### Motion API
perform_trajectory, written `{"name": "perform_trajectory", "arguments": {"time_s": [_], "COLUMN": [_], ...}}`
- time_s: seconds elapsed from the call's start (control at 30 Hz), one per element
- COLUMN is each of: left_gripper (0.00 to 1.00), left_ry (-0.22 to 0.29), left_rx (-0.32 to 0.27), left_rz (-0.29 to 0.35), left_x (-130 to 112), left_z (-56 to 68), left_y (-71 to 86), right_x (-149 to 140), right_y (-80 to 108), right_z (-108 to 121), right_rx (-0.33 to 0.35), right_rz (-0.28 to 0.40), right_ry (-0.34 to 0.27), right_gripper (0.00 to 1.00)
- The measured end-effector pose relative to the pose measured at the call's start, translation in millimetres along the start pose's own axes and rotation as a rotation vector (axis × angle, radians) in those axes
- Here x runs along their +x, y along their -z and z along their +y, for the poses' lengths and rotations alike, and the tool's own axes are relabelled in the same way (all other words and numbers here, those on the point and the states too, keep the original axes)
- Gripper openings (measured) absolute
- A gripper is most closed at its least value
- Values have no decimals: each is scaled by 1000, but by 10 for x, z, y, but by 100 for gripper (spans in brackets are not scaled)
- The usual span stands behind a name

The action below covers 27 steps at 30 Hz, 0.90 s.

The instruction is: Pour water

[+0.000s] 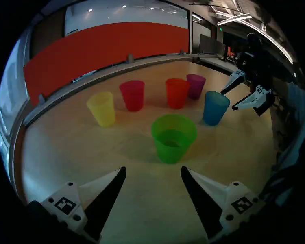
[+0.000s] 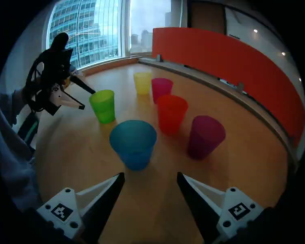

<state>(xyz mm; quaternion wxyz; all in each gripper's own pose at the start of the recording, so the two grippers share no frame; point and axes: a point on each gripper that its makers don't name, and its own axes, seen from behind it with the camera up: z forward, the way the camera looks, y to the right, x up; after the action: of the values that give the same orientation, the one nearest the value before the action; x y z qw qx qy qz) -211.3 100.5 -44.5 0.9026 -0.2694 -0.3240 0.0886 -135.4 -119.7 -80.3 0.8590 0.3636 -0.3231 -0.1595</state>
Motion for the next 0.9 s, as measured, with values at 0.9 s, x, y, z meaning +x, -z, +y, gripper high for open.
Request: {"name": "perform_trajectory", "arguments": {"time_s": [0.9], "left_gripper": [100], "left_ry": [149], "left_rx": [330], "left_rz": [331], "left_x": [552], "left_z": [-727], "left_y": [591], "right_x": [405], "right_y": [571], "right_z": [686], "right_rx": [-410], "right_rz": [296], "right_ry": [-193], "right_gripper": [100]}}
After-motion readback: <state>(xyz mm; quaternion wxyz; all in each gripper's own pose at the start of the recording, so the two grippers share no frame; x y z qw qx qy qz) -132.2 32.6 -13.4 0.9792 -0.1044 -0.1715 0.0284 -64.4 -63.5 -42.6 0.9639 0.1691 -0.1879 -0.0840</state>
